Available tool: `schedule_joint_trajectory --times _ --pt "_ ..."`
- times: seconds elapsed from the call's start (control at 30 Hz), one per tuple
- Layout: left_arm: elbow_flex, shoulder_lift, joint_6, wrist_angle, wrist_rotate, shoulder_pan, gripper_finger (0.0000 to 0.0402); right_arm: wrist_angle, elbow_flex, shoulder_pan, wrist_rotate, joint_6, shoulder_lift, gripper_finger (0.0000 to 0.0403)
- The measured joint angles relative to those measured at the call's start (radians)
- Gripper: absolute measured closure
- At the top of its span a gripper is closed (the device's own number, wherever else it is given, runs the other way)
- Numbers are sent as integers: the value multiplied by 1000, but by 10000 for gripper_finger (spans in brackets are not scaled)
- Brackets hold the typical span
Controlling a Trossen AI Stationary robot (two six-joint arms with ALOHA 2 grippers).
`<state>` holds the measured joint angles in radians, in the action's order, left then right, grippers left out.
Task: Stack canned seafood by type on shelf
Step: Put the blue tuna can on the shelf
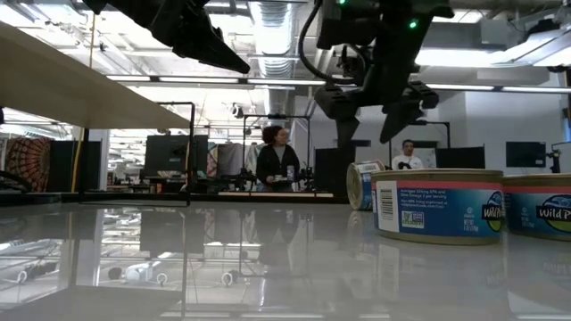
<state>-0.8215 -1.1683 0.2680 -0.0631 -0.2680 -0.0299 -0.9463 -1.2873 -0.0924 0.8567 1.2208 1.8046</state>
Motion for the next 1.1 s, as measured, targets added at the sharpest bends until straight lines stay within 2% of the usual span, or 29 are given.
schedule_joint_trajectory --times 0.2,0.5,0.77,0.9,1.1 --pt "0 0 -1 -6 0 0 175 0 10 -18 20 53 0 8" --pt "0 0 -8 -40 0 0 175 243 185 -18 30 84 1 8" --pt "0 0 0 -38 -2 0 175 320 248 -16 50 31 0 17" --pt "0 0 11 -34 -7 0 175 422 281 -4 48 -67 0 45" --pt "0 0 9 -35 -10 0 175 558 334 25 3 -171 0 121"
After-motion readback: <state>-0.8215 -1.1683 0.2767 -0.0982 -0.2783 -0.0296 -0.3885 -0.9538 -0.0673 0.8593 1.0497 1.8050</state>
